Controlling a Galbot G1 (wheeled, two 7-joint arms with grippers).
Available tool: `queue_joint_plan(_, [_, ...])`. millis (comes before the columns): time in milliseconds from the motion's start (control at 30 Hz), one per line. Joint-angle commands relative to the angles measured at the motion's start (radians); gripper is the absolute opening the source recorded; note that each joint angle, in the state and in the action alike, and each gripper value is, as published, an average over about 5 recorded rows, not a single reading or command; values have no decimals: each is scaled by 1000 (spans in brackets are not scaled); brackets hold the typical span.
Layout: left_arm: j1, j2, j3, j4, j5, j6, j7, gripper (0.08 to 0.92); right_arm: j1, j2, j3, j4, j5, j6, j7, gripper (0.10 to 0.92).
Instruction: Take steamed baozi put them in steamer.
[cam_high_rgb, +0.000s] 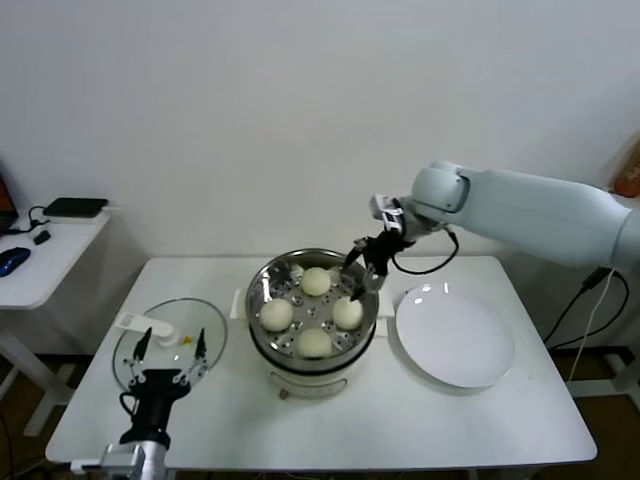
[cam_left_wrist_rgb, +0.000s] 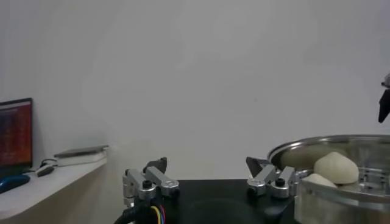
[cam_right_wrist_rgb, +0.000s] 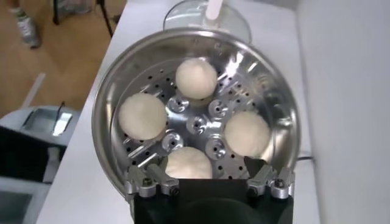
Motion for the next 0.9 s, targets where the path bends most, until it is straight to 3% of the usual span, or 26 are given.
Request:
queue_joint_plan(33, [-10, -4, 17, -2, -6, -11, 3, 823, -297, -300, 447, 153, -120, 23, 167, 823])
queue_joint_plan(233, [-9, -24, 49, -5, -18, -31, 1, 823, -682, -394, 857, 250, -247, 89, 384, 823])
queue_joint_plan(400, [0, -18, 63, -9, -11, -29, -18, 823, -1053, -387, 1214, 333, -289, 134, 566, 823])
queue_joint_plan(633, [8, -18, 80, -15, 6, -25, -33, 823, -1497, -273, 1654, 425, -362, 192, 635, 823])
queue_joint_plan(900, [25, -14, 107, -11, 17, -26, -50, 823, -1854, -45, 1945, 529, -386, 311, 743, 823])
